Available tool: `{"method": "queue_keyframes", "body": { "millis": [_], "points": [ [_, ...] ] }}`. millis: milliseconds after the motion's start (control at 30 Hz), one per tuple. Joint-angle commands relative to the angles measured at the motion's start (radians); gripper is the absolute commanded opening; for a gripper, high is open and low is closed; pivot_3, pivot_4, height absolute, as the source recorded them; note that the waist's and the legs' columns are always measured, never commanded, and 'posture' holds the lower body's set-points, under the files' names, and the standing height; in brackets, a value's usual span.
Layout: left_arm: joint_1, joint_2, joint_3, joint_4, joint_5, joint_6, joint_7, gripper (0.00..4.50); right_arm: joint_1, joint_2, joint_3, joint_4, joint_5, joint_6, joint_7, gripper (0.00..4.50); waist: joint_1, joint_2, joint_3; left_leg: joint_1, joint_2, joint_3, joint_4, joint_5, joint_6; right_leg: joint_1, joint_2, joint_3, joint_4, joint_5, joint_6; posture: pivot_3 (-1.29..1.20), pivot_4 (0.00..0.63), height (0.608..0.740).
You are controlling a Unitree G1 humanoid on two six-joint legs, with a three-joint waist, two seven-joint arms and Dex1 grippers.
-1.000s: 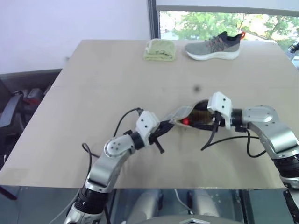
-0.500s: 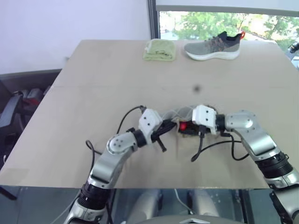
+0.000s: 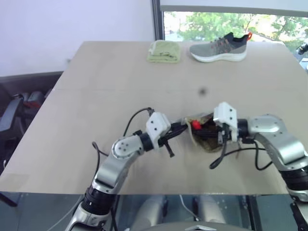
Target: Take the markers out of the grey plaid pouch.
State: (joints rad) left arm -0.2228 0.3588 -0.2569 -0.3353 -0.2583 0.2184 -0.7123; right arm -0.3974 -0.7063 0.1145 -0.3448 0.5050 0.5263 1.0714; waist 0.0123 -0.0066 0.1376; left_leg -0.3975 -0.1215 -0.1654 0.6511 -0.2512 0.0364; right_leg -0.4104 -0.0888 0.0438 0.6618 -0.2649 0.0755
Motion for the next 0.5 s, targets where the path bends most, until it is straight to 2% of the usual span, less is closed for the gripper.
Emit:
{"method": "queue_keyframes", "body": {
  "millis": [33, 133, 267, 500],
  "points": [
    [0.004, 0.039, 0.081, 0.07, 0.048, -0.009, 0.053, 0.0, -0.014, -0.045, -0.162, -0.141, 0.226, 0.13, 0.003, 0.5, 0.001, 0.0, 0.0, 0.0, 0.0, 0.0, 0.0, 0.0, 0.0, 0.0, 0.0, 0.0, 0.0, 0.0, 0.0, 0.0, 0.15, 0.74],
    [-0.009, 0.039, 0.081, 0.092, 0.05, -0.021, 0.058, 0.0, -0.03, -0.059, -0.177, -0.175, 0.267, 0.166, -0.019, 0.5, 0.001, 0.0, 0.0, 0.0, 0.0, 0.0, 0.0, 0.0, 0.0, 0.0, 0.0, 0.0, 0.0, 0.0, 0.0, 0.0, 0.15, 0.74],
    [-0.024, 0.033, 0.078, 0.116, 0.058, -0.029, 0.072, 0.0, -0.021, -0.067, -0.138, -0.206, 0.228, 0.136, -0.02, 0.5, -0.001, 0.001, 0.0, 0.0, 0.0, 0.001, 0.0, 0.0, 0.0, 0.0, 0.0, 0.0, 0.0, 0.0, 0.0, 0.0, 0.15, 0.74],
    [-0.022, 0.031, 0.105, 0.161, 0.088, -0.035, 0.114, 0.0, -0.029, -0.054, -0.155, -0.182, 0.21, 0.093, -0.029, 0.5, 0.002, -0.001, 0.0, 0.0, 0.0, 0.001, 0.001, 0.0, 0.0, 0.001, 0.0, 0.0, 0.0, 0.0, 0.0, 0.0, 0.15, 0.74]
  ]
}}
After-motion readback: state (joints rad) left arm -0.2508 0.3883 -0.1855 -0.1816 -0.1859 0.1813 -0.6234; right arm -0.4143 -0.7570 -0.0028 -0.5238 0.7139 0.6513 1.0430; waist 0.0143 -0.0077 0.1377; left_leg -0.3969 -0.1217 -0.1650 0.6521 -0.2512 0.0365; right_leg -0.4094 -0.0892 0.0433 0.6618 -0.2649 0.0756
